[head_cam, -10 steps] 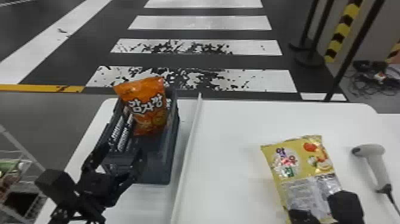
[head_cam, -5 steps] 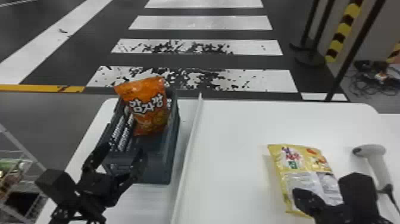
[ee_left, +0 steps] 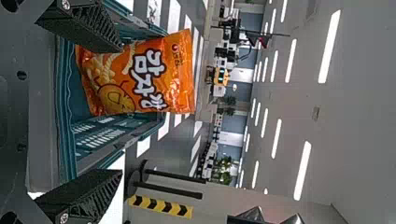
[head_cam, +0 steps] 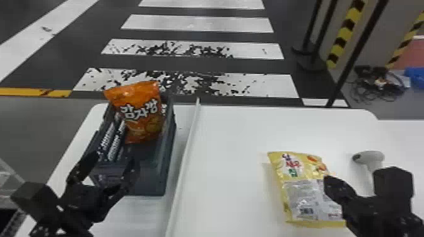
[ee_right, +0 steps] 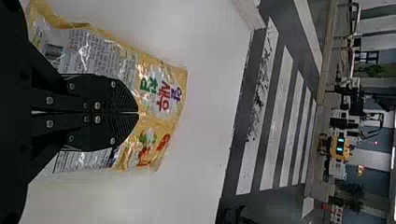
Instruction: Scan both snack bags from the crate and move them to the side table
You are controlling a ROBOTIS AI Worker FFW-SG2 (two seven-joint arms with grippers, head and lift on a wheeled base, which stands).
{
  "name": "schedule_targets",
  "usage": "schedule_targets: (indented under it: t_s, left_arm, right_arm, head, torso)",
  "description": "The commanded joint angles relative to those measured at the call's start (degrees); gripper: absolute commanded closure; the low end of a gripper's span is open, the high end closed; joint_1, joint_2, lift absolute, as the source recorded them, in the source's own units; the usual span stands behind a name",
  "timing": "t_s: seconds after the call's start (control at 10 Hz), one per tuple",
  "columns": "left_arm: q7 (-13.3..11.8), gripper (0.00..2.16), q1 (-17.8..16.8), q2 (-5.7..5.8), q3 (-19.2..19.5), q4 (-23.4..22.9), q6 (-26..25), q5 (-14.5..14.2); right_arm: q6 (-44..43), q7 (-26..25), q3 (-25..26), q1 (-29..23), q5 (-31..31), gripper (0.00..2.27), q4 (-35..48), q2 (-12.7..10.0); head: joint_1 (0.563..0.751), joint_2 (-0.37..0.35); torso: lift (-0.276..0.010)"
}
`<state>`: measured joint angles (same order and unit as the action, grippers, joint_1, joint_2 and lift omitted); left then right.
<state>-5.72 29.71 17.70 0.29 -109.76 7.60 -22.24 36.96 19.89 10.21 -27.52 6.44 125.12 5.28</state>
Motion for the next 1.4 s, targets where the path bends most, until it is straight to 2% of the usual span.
schedule_targets:
  t_s: [0.0,0.1,0.2,0.4,0.5,0.8,1.3]
  left_arm:
    - [-0.3,0.08,0.0,0.14,0.0,-0.1,0.0,0.0]
    - [-0.4,0.08,0.0,0.23,0.1,-0.2,0.2,0.0]
    - [-0.4,0.08,0.0,0.32,0.1,-0.3,0.2,0.0]
    - [-0.5,0.07,0.3,0.32,0.2,-0.9,0.2,0.1]
    - [-0.6,0.07,0.4,0.32,0.2,-1.1,0.2,0.2]
    - [-0.7,0.07,0.9,0.32,0.2,-1.9,0.2,0.2]
    - [-0.7,0.08,1.8,0.32,0.9,-2.2,0.0,0.4]
  right_arm:
    - [-1.1,-4.4,2.1,0.5,-2.3,2.02,-0.9,0.0]
    - [-1.1,-5.6,4.2,0.8,-4.0,1.88,-1.4,0.0]
    - [-0.8,-5.5,6.0,1.4,-4.4,1.48,-2.2,0.0]
    - [-0.3,-5.5,8.6,2.9,-4.6,0.29,-4.5,0.4]
    - [-0.4,-5.5,9.2,4.0,-4.7,0.11,-6.1,1.0]
    - [1.3,-5.5,9.4,8.7,-4.6,0.11,-12.5,4.3]
    - [3.6,-4.5,7.3,21.1,-4.3,0.11,-27.9,10.9]
  head:
    - [0.695,-0.044]
    - [0.695,-0.064]
    - [0.695,-0.097]
    - [0.695,-0.141]
    - [0.695,-0.165]
    - [0.695,-0.203]
    - [0.695,-0.249]
  torso:
    - [-0.099]
    - [-0.099]
    - [-0.099]
    - [-0.099]
    - [-0.099]
    - [-0.099]
    - [-0.099]
